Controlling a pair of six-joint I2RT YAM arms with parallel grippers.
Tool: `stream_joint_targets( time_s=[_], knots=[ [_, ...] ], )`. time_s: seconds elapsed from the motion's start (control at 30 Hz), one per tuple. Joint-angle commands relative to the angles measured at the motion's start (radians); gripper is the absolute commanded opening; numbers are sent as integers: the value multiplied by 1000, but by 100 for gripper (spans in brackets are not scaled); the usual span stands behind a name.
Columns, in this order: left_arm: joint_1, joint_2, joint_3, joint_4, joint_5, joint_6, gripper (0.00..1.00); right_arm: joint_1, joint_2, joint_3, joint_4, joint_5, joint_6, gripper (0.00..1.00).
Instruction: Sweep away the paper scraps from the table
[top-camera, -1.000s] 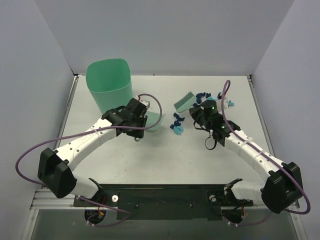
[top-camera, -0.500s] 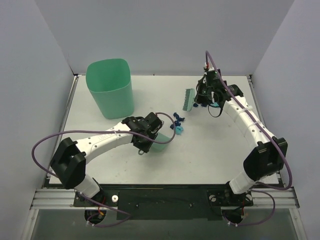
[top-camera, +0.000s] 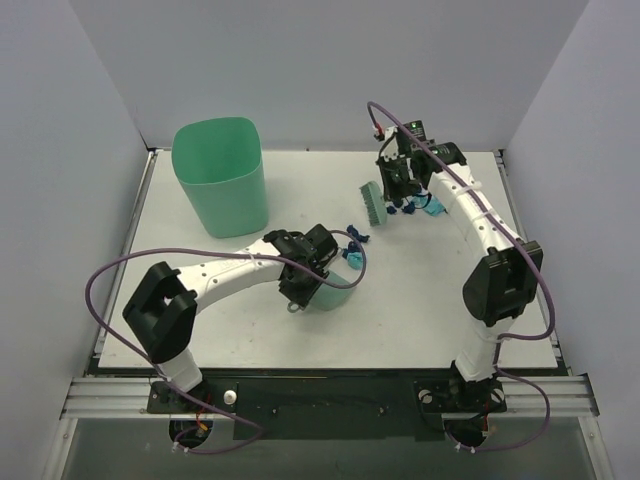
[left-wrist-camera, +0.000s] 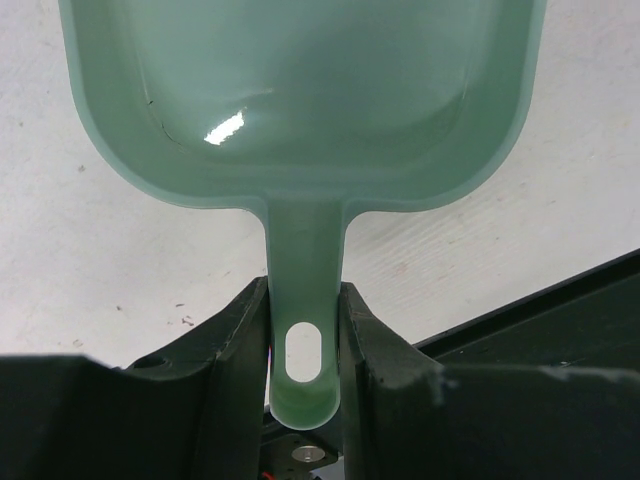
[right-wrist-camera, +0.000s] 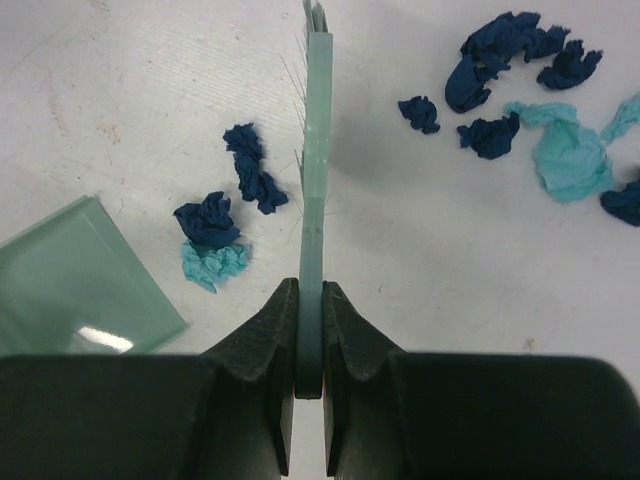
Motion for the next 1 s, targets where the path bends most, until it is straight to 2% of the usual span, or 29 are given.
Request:
stream_joint_targets(
  time_s=[0.0,0.17,0.4,0.7,0.97],
  knots=[
    [-1,38,80,10,62,16,0,23,65,104,-121,-38,-129,0],
    [5,96,129,23,62,1,0,69,125,139,-198,-52,-185,0],
    [46,155,167,58,121,-13,0,97,124,115,-276,-141,-221,0],
    [83,211,198,96,132,-19,0,98,35,18,-285,-260,-219,0],
    [76,216,126,230,88,-99,0,103,-27,-40,-253,-262,-178,0]
  ],
)
